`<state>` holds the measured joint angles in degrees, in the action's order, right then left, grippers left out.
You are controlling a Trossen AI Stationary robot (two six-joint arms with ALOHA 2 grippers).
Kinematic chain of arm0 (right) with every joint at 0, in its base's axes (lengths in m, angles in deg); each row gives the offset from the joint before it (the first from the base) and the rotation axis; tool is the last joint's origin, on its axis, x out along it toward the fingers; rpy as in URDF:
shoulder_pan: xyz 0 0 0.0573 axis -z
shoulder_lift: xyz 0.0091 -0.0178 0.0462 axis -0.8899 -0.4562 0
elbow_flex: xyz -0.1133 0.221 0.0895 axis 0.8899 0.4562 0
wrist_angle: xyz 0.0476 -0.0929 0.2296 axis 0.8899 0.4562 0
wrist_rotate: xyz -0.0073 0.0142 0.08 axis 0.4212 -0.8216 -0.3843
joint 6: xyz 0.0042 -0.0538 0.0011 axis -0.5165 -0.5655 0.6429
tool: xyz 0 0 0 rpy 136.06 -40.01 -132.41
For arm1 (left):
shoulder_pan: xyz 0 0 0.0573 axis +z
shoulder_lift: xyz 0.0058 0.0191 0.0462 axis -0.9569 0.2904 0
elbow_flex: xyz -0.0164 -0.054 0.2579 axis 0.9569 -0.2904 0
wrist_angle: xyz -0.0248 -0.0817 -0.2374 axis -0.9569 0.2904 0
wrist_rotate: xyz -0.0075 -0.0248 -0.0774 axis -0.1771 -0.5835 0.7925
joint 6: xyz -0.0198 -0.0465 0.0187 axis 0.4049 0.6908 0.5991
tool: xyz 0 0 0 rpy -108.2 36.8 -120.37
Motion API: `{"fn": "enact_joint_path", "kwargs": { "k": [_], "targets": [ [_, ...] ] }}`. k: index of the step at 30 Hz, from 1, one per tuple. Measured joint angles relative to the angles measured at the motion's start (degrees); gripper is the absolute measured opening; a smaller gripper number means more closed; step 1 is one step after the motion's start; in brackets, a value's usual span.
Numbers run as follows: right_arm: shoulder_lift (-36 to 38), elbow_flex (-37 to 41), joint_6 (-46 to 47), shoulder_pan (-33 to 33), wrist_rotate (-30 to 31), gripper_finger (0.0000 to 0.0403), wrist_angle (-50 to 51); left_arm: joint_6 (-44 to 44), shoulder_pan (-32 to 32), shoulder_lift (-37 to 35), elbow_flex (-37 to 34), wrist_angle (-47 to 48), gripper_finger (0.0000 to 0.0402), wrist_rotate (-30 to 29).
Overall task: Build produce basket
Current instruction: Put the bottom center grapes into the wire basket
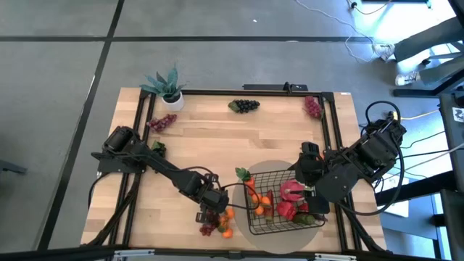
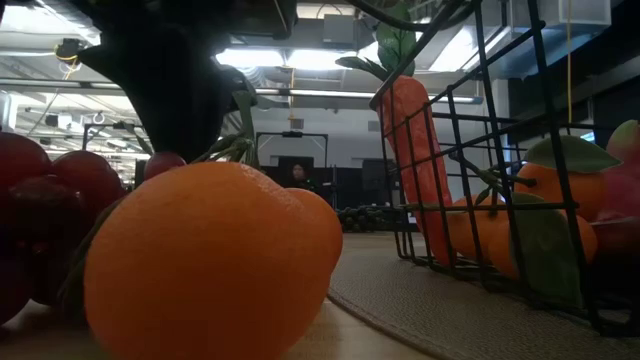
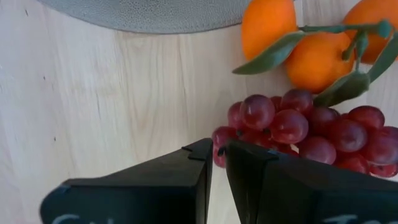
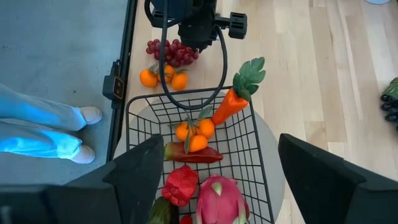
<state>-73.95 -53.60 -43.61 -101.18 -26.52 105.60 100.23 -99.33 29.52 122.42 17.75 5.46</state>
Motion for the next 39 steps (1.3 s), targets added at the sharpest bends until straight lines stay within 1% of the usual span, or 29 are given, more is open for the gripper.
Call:
{"fn": "enact_joint_path", "kwargs": {
  "k": [9, 15, 22, 24, 27, 30, 34, 37, 39],
  "targets": [
    [0.0, 0.0, -0.1, 0.0, 0.0, 0.0299, 0.0, 0.0, -0.4, 0.0, 0.0, 0.6, 0.0033, 0.0],
    [0.0, 0.0, -0.1, 0.0, 0.0, 0.0299, 0.0, 0.0, 0.0, 0.0, 0.0, 0.6, 0.0004, 0.4],
    [0.0, 0.0, -0.1, 0.0, 0.0, 0.0299, 0.0, 0.5, 0.0, 0.0, 0.0, 0.6, 0.0001, 0.5],
    [0.0, 0.0, -0.1, 0.0, 0.0, 0.0299, 0.0, 1.0, 0.0, 0.0, 0.0, 0.6, 0.0001, 1.7],
    [0.0, 0.0, -0.1, 0.0, 0.0, 0.0299, 0.0, 1.1, 0.6, -0.4, 0.6, 1.4, 0.0000, 6.9],
    [0.0, 0.0, -0.1, 0.0, 0.0, 0.0299, 0.0, 1.7, 0.7, -1.8, 2.1, 3.3, 0.0000, 7.8],
    [0.0, 0.0, -0.1, 0.0, 0.1, 0.0299, 0.0, 0.7, 0.6, -3.8, 5.6, 8.6, 0.0000, 6.4],
    [0.0, -0.1, -0.1, 0.0, 0.1, 0.0299, 0.0, 0.2, 0.5, -4.5, 10.1, 12.7, 0.0000, 5.5],
    [0.0, -0.1, -0.1, 0.0, 0.1, 0.0299, 0.0, -0.3, 0.0, -5.0, 13.1, 17.0, 0.0000, 4.5]
  ]
}}
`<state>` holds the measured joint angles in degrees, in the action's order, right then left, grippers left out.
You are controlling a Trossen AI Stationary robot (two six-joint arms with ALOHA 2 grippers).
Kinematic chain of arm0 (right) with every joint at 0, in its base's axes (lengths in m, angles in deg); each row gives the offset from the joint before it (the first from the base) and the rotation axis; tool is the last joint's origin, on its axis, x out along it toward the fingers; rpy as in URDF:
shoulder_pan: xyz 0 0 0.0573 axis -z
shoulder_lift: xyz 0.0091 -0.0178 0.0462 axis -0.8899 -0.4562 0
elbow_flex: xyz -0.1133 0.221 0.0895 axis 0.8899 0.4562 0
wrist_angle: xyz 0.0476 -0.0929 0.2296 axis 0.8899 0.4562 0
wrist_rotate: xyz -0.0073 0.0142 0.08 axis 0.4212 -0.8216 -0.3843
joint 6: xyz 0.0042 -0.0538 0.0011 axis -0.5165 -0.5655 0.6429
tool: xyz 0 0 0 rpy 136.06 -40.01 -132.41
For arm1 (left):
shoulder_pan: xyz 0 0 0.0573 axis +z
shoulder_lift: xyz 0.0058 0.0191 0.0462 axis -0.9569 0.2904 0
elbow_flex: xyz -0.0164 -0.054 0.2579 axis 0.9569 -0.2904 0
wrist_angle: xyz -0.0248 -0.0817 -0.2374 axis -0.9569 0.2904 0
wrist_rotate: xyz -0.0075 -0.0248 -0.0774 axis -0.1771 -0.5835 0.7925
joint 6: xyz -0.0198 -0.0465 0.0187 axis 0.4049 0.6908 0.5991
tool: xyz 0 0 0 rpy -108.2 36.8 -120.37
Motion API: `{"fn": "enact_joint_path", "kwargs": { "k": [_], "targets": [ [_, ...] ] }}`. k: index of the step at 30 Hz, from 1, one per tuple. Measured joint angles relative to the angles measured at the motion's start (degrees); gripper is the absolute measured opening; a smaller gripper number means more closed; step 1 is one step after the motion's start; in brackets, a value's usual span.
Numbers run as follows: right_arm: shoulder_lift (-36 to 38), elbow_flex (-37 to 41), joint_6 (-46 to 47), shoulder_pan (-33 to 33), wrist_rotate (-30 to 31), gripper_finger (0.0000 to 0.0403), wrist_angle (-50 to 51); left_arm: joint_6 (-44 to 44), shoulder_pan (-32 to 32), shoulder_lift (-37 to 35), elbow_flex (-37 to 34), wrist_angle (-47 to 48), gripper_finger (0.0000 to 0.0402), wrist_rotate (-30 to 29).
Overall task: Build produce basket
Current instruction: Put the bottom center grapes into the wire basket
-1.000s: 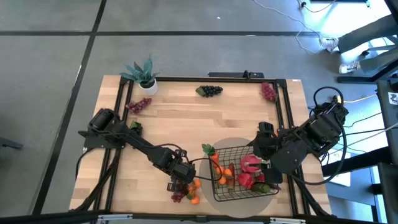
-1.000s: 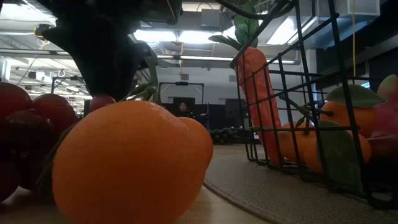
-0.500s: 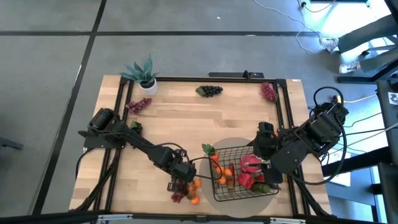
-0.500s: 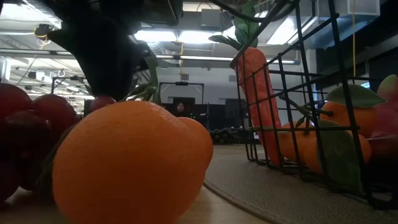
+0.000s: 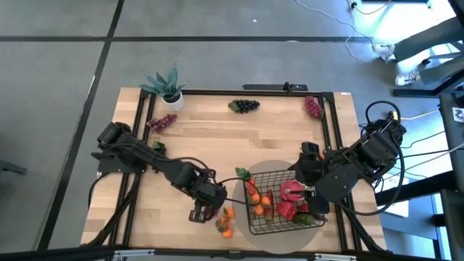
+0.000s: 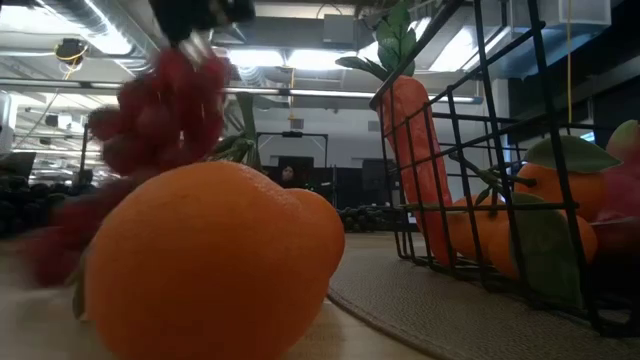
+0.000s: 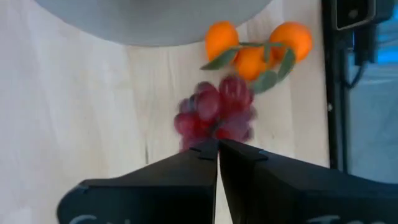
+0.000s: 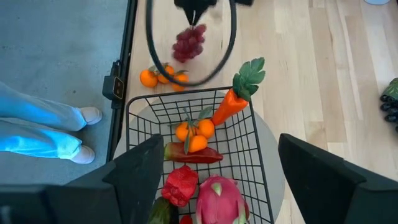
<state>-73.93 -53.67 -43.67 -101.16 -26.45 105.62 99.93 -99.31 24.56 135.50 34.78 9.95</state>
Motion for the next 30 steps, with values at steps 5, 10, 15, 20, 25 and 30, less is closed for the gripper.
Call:
{"fn": "enact_joint_path", "kwargs": {
  "k": [5, 10, 15, 20, 25, 30],
  "targets": [
    [0.0, 0.0, 0.0, 0.0, 0.4, 0.0299, 0.0, -2.0, -0.5, -0.1, 8.9, 5.8, 0.0000, -1.7],
    [0.0, 0.0, 0.0, 0.0, 0.4, 0.0299, 0.0, -4.0, -1.2, -0.1, 18.4, 13.6, 0.0000, -5.7],
    [0.0, 0.0, -0.6, 0.0, 2.0, 0.0299, 0.0, -5.8, -0.9, 0.0, 26.9, 21.5, 0.0000, -9.8],
    [0.0, 0.0, -1.3, 0.0, 3.4, 0.0299, 0.0, -9.3, 0.0, 0.0, 34.1, 22.5, 0.0000, -13.5],
    [0.0, 0.0, -1.3, 0.0, 5.7, 0.0299, 0.0, -14.8, 1.1, 0.0, 37.8, 16.3, 0.0000, -15.9],
    [0.0, 0.0, -0.8, 0.0, 8.0, 0.0299, 0.0, -23.6, 1.5, 0.0, 38.0, 3.7, 0.0000, -15.2]
  ]
}}
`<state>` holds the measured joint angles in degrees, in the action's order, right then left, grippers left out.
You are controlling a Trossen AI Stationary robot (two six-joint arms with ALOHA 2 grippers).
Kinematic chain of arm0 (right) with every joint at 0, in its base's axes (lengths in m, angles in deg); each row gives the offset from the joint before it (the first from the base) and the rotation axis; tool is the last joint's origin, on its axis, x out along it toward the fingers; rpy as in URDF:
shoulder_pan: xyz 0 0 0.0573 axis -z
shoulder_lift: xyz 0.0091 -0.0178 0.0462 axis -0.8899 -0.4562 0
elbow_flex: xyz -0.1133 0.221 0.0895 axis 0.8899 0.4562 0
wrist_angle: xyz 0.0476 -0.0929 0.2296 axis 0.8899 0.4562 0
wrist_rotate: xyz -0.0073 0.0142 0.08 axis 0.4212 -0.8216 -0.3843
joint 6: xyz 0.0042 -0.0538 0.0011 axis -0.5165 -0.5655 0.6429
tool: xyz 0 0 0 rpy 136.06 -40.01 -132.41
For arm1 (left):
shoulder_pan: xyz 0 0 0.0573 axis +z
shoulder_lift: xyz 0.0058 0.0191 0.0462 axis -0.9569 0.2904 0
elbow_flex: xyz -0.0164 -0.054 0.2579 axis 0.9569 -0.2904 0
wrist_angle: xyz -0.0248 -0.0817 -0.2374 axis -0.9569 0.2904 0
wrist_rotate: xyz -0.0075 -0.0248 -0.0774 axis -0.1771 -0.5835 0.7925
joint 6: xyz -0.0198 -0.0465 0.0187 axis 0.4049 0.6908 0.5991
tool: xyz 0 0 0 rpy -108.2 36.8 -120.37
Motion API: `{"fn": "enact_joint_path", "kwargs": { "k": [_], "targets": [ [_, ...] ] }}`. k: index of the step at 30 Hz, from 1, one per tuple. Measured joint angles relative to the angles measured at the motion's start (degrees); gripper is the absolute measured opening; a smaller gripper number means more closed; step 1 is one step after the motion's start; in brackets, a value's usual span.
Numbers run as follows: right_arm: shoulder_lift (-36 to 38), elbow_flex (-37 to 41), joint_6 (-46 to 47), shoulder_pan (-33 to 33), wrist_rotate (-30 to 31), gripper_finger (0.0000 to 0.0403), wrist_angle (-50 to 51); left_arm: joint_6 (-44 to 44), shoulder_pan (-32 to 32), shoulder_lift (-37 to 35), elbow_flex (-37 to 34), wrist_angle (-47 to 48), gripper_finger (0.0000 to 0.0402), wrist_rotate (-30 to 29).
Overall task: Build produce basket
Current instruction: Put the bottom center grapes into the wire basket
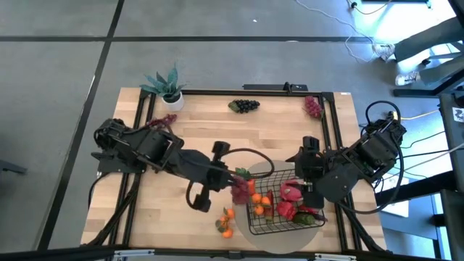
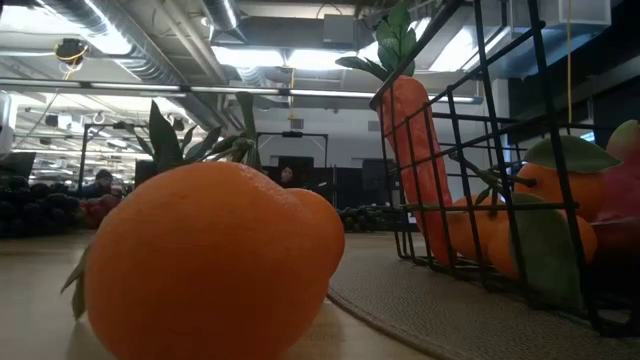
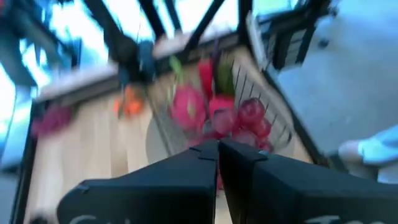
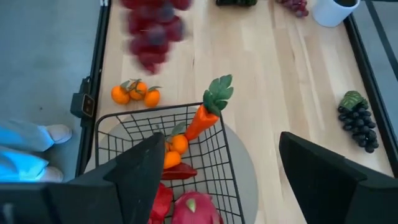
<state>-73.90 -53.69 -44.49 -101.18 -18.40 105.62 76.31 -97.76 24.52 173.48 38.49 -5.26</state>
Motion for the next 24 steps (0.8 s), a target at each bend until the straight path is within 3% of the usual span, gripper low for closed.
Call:
{"fn": "enact_joint_path", "kwargs": {
  "k": [8, 16, 24],
  "targets": [
    [0.0, 0.0, 1.0, 0.0, 0.6, 0.0299, 0.0, -5.9, 1.1, 2.6, 0.2, -9.9, 0.0000, 1.6],
    [0.0, 0.0, 1.1, 0.0, 1.0, 0.0299, 0.0, -9.0, 2.8, 8.3, 0.0, -14.0, 0.0000, 2.7],
    [0.0, 0.0, 1.1, 0.0, -4.5, 0.0299, 0.0, -8.9, 5.6, 11.9, 0.0, -16.9, 0.0000, 15.1]
  ]
}}
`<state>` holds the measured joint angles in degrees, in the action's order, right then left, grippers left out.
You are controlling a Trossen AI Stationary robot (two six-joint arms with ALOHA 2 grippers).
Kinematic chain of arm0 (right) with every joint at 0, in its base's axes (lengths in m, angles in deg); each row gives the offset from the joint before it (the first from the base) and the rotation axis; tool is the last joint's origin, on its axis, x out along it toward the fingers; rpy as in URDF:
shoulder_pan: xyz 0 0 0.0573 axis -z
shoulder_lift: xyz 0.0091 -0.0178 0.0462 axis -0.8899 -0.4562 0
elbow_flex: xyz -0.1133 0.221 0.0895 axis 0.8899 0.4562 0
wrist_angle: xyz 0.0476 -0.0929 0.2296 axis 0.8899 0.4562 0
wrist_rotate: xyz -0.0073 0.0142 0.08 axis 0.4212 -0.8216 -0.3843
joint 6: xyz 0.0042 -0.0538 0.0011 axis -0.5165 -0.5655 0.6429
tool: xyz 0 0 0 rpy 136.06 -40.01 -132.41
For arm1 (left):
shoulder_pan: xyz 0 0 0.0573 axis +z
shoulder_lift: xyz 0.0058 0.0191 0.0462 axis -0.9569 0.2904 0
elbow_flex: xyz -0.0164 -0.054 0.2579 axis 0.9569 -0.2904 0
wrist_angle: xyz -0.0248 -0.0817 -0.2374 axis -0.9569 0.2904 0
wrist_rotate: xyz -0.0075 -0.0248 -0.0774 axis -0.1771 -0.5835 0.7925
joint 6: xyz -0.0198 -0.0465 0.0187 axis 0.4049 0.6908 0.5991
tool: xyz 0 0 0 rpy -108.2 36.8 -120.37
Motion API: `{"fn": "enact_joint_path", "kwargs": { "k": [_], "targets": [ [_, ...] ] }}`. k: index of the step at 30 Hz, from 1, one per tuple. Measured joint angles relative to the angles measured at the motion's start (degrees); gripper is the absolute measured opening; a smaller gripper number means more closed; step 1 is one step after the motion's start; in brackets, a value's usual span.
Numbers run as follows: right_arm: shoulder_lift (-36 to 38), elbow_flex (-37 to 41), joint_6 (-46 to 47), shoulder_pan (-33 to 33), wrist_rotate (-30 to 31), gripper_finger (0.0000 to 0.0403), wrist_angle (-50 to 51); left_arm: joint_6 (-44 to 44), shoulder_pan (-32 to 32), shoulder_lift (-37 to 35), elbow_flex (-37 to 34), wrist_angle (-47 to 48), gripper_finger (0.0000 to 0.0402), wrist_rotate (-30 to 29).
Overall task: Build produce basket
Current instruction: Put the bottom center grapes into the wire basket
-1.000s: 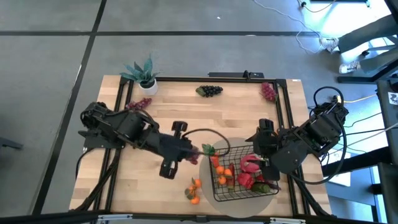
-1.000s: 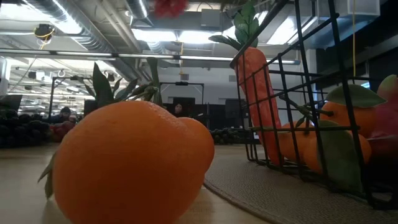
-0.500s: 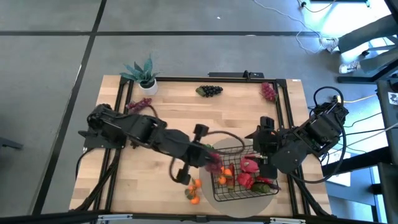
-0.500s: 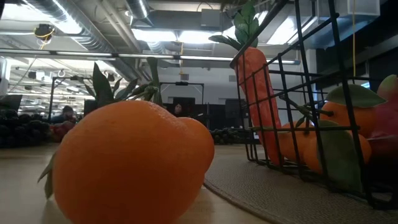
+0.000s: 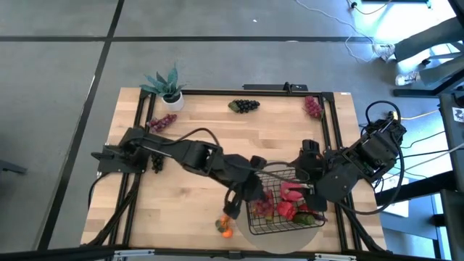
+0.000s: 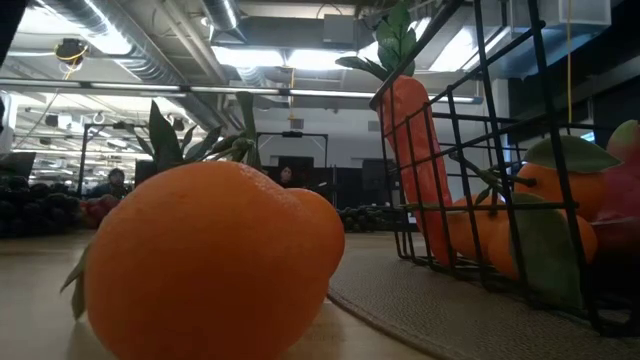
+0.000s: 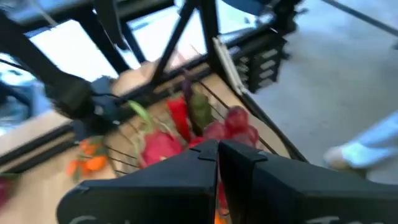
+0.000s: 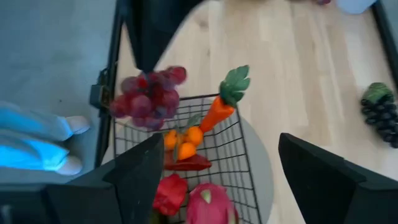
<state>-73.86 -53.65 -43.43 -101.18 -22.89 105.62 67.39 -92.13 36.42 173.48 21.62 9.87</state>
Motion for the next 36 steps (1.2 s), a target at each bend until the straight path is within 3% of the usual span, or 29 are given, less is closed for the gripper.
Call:
{"fn": "enact_joint_path", "kwargs": {
  "k": [5, 23, 36],
  "targets": [
    [0.0, 0.0, 0.0, 0.0, -2.6, 0.0299, 0.0, 0.0, 2.1, 1.9, 0.0, -1.2, 0.0000, 6.6],
    [0.0, 0.0, 0.2, 0.0, -2.7, 0.0299, 0.1, -1.5, 4.4, 14.3, 0.0, -9.4, 0.0000, 6.3],
    [0.0, 0.0, 0.2, 0.0, -2.4, 0.0299, -0.1, -1.5, 7.3, 15.8, 0.0, -15.3, 0.0000, 6.0]
  ]
}}
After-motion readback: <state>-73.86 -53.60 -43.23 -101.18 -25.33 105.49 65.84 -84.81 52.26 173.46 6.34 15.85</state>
